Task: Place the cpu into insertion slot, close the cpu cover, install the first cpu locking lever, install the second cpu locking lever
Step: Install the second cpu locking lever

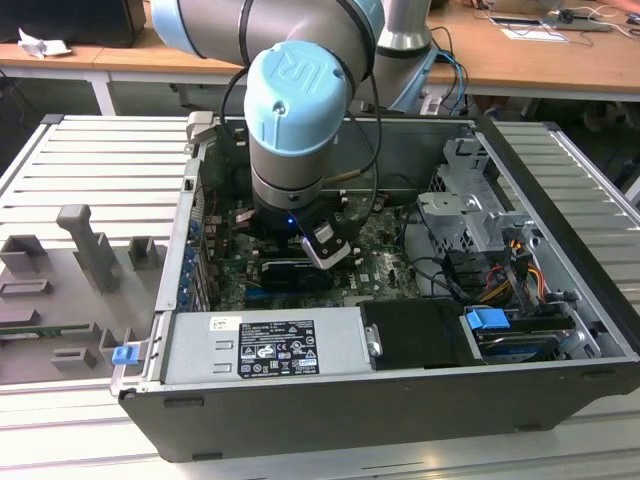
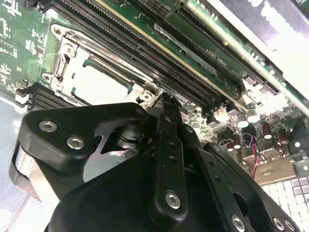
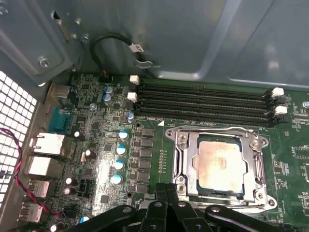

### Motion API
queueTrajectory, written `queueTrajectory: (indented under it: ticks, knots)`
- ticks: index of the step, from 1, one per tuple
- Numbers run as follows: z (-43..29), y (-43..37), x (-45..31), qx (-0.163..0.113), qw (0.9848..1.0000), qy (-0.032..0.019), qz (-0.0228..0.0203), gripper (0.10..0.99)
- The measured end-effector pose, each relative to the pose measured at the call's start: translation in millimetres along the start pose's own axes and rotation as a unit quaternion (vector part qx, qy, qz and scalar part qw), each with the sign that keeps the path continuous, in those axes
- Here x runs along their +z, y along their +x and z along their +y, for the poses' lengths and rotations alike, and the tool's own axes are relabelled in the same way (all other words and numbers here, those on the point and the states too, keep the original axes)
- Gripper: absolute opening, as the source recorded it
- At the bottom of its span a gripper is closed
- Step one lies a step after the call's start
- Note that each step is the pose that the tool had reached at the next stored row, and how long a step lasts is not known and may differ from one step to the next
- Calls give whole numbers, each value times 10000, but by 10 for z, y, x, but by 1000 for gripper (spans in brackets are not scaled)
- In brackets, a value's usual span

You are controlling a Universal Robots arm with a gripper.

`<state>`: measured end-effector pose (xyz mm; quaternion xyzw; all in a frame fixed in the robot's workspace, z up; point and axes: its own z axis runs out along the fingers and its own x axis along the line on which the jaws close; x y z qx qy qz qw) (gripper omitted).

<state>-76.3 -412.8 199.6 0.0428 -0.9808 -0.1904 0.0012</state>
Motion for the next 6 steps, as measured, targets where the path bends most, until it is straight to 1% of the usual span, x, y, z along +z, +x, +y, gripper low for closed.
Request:
queueTrajectory:
  ticks: [6]
  knots:
    - [36,-1,-90,2,10000,0,0,106]
